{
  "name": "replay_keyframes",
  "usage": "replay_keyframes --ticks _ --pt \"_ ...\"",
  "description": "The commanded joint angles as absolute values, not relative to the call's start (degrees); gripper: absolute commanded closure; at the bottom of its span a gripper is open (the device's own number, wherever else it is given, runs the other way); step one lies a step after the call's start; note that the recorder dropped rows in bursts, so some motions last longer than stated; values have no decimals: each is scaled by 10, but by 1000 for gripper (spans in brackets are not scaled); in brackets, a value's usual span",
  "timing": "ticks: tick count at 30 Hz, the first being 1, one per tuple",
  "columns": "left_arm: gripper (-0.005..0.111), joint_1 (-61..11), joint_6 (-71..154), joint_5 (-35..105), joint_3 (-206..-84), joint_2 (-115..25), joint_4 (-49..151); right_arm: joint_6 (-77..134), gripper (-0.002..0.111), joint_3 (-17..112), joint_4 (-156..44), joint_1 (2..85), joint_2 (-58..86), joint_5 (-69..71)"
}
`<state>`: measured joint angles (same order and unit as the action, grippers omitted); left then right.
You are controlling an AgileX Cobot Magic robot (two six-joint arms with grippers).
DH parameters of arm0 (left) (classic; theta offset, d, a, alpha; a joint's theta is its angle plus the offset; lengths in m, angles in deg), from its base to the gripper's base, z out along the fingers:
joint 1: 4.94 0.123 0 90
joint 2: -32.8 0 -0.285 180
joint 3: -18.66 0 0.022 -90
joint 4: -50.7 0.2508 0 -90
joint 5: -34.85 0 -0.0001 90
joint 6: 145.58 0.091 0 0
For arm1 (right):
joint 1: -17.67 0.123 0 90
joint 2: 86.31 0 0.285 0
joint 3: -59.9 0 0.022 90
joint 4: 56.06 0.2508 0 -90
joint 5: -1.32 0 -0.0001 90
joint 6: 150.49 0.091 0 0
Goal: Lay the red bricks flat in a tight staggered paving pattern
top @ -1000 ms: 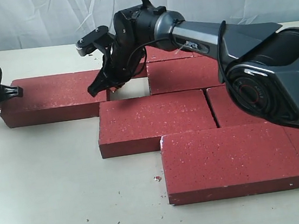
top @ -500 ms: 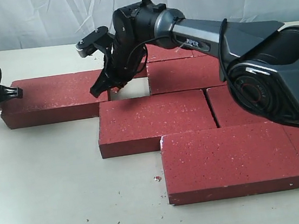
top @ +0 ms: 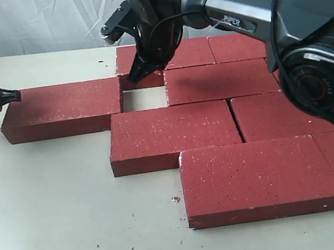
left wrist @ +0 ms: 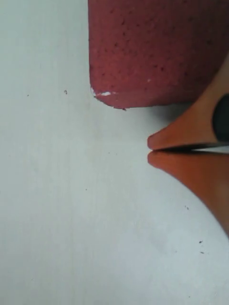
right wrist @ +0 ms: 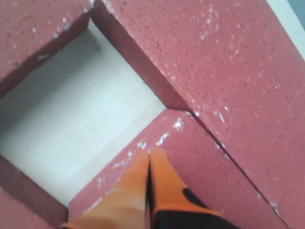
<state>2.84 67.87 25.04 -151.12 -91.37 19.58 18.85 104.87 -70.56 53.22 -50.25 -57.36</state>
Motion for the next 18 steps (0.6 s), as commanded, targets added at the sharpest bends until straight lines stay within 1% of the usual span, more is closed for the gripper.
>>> replay_keyframes --ticks 1,3,4,5,6,7,8,11,13,18 --pt "107 25 680 272 -1512 -939 189 193 109 966 -725 521 -448 -565" --pt "107 22 680 257 -1522 -953 181 202 109 881 -715 502 -390 -530" --pt "107 16 680 250 -1526 -955 181 204 109 816 -705 487 -347 -495" --pt "107 12 680 246 -1529 -955 180 209 109 788 -699 481 -329 -480" --pt "107 6 680 244 -1529 -955 178 219 109 716 -693 467 -286 -434" --pt "107 1 680 244 -1529 -956 178 224 109 686 -693 463 -269 -406" --pt "107 -6 680 244 -1529 -956 179 228 109 613 -694 455 -230 -348" --pt "107 -17 680 244 -1529 -956 182 228 109 496 -707 448 -164 -249" --pt "107 -23 680 244 -1529 -956 183 228 109 470 -719 443 -141 -192" --pt "107 -38 680 244 -1529 -956 186 228 109 470 -731 440 -134 -200"
